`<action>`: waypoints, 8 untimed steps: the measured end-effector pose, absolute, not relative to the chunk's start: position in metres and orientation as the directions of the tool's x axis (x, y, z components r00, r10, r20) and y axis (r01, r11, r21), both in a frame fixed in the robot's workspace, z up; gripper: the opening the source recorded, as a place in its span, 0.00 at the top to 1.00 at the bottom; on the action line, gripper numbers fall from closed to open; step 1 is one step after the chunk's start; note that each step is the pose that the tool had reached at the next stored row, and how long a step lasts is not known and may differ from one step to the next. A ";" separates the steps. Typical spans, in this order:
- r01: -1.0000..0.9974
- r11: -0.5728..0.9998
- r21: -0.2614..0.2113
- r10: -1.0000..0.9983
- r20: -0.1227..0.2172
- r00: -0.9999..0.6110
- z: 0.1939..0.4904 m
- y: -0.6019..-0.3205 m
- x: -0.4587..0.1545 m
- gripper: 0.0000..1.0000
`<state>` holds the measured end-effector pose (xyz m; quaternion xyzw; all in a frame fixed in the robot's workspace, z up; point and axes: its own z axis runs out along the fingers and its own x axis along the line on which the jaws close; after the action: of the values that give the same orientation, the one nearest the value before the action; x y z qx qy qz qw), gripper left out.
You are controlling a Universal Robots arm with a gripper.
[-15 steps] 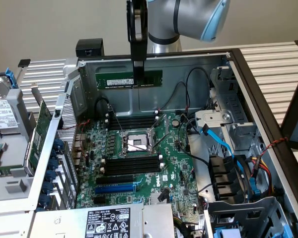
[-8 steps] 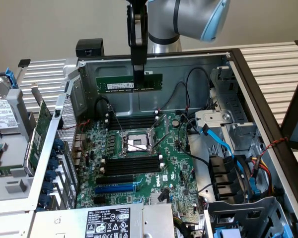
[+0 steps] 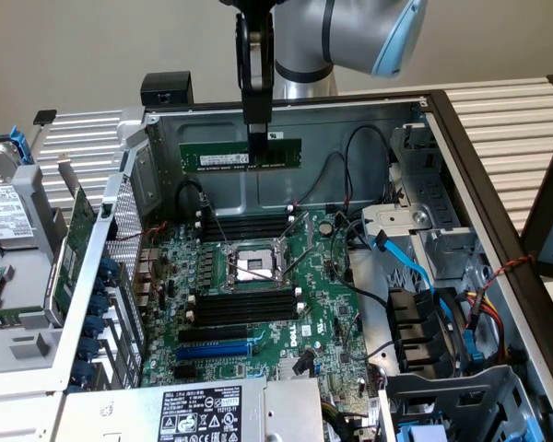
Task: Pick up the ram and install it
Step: 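Insert the ram into the slot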
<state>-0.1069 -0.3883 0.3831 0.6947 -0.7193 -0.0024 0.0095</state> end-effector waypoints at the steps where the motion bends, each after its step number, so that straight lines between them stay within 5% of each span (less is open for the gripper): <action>1: -0.999 0.035 0.017 -0.999 0.010 -0.035 0.383 -0.389 -0.107 0.87; 8: -0.998 0.057 0.017 -0.998 0.010 -0.057 0.381 -0.389 -0.107 0.87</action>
<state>-0.1069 -0.3886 0.3805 0.6866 -0.7270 -0.0026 0.0095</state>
